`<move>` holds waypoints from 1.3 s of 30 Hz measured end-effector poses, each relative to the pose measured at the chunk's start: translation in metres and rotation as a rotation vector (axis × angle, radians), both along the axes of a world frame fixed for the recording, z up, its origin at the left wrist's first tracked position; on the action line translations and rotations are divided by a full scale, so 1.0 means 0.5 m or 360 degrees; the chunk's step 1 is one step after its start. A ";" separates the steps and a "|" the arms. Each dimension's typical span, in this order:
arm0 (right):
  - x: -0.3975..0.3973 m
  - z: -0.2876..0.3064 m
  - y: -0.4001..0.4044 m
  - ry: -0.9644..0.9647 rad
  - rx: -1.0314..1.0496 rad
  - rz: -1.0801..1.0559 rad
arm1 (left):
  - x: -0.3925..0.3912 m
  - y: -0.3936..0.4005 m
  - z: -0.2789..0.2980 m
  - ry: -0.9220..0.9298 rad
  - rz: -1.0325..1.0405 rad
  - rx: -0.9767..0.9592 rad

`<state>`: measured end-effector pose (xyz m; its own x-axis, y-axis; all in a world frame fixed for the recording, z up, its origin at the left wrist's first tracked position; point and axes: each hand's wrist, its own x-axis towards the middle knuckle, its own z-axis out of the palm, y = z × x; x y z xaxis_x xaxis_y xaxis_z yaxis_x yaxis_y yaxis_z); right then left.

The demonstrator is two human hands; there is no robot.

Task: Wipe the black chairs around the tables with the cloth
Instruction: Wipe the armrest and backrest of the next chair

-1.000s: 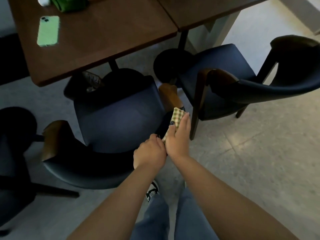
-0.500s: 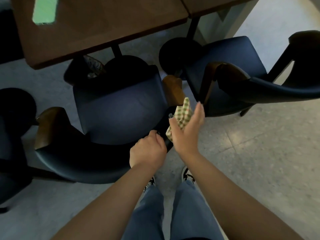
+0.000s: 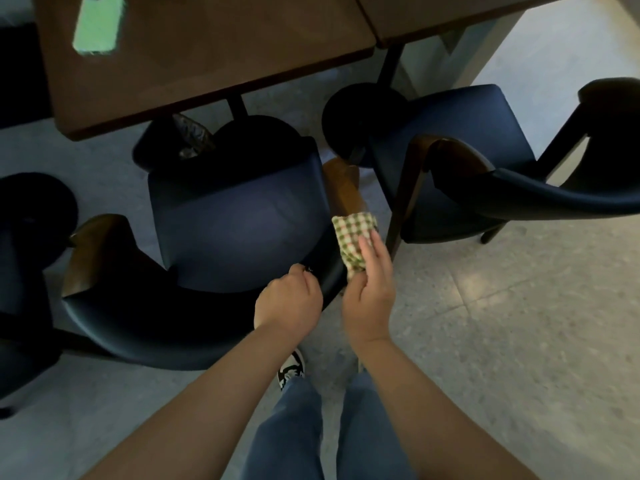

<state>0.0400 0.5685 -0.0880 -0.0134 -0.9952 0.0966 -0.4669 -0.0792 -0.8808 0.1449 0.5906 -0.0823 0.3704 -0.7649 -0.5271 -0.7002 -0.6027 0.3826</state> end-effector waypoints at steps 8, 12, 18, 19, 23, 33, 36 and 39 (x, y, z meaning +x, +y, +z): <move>-0.031 -0.017 -0.185 0.0361 0.0263 0.0883 | -0.046 -0.124 -0.012 0.0306 0.0267 -0.0068; -0.046 -0.043 -0.255 0.0491 0.0260 0.1163 | -0.046 -0.120 -0.021 0.0248 0.0383 -0.0119; -0.013 -0.056 -0.355 0.0751 0.0290 0.1402 | -0.049 -0.119 -0.034 0.0124 0.0331 -0.0168; -0.008 -0.057 -0.373 0.0804 0.0260 0.1446 | -0.049 -0.118 -0.034 0.0103 0.0321 -0.0172; 0.039 -0.064 -0.448 0.1187 0.0103 0.1682 | -0.050 -0.118 -0.031 0.0054 0.0327 -0.0163; 0.165 -0.053 -0.449 0.2231 0.0064 0.2234 | -0.057 -0.116 -0.025 -0.0021 0.0382 -0.0224; 0.168 -0.069 -0.422 0.2462 -0.0064 0.2508 | -0.058 -0.115 -0.024 -0.0057 0.0398 -0.0222; 0.184 -0.076 -0.439 0.2574 -0.0124 0.2531 | -0.057 -0.116 -0.027 -0.0051 0.0404 -0.0217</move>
